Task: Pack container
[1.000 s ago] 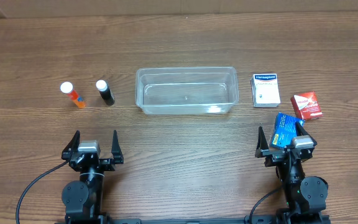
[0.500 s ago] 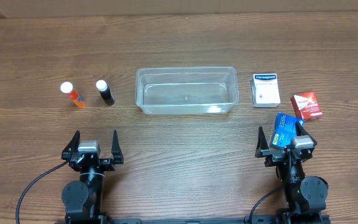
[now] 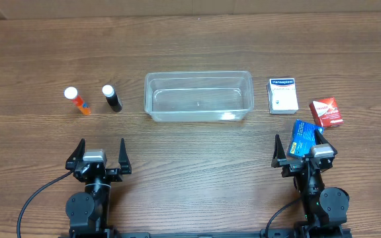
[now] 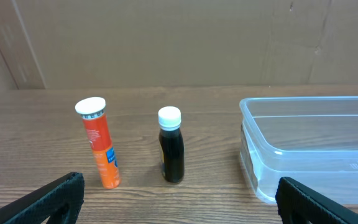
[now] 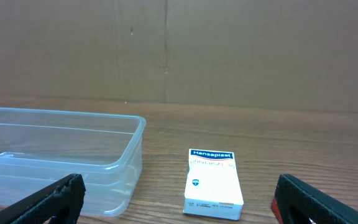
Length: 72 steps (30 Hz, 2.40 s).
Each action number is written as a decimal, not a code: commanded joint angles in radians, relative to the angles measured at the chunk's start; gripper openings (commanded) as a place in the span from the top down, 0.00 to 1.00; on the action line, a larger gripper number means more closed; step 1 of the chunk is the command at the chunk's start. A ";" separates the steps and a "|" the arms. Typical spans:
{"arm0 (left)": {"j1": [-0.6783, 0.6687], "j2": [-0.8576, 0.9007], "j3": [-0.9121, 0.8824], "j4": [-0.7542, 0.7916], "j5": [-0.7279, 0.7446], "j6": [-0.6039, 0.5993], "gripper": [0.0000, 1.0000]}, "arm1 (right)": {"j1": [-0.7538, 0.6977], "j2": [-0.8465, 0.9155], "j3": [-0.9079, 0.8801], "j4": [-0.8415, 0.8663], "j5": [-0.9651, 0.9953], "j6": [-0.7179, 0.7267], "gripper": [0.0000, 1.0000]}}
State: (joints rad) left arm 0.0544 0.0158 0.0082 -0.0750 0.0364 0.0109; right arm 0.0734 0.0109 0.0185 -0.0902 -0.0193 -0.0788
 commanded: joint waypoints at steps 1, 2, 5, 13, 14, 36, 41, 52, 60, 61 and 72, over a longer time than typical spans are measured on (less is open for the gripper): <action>0.003 -0.005 -0.003 -0.001 -0.011 0.001 0.00 | -0.002 -0.008 -0.010 0.006 -0.001 0.000 0.00; 0.003 -0.005 -0.003 -0.001 -0.011 0.001 0.00 | -0.002 -0.008 -0.010 0.006 -0.001 0.000 0.00; 0.003 -0.005 -0.003 -0.001 -0.011 0.001 0.00 | -0.002 -0.008 -0.010 0.006 -0.001 0.000 0.00; 0.003 -0.005 -0.003 0.000 0.008 0.000 0.00 | -0.002 -0.008 -0.010 0.007 -0.002 0.000 0.00; 0.003 -0.005 -0.003 0.000 0.008 0.000 0.00 | -0.002 -0.008 -0.010 0.007 -0.002 0.000 0.00; 0.003 0.383 0.572 -0.397 0.072 -0.235 0.00 | -0.002 0.278 0.410 -0.285 -0.069 0.360 0.00; 0.003 0.682 0.922 -0.689 0.072 -0.234 0.00 | -0.002 0.544 0.695 -0.528 -0.073 0.360 0.00; 0.003 1.270 1.596 -1.480 0.075 -0.111 0.00 | -0.002 1.170 1.316 -1.290 -0.026 0.284 0.00; 0.003 1.518 1.779 -1.488 0.064 -0.169 0.00 | -0.002 1.206 1.317 -1.277 -0.027 0.284 0.00; 0.003 1.551 1.786 -1.478 0.064 -0.169 0.00 | -0.002 1.206 1.317 -1.276 -0.027 0.284 0.00; -0.012 1.862 1.790 -1.299 0.057 -0.205 0.00 | -0.002 1.207 1.317 -1.273 -0.027 0.284 0.00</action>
State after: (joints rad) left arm 0.0540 1.8336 1.7756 -1.4094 0.1001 -0.1581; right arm 0.0734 1.2240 1.3033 -1.3697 -0.0593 0.2092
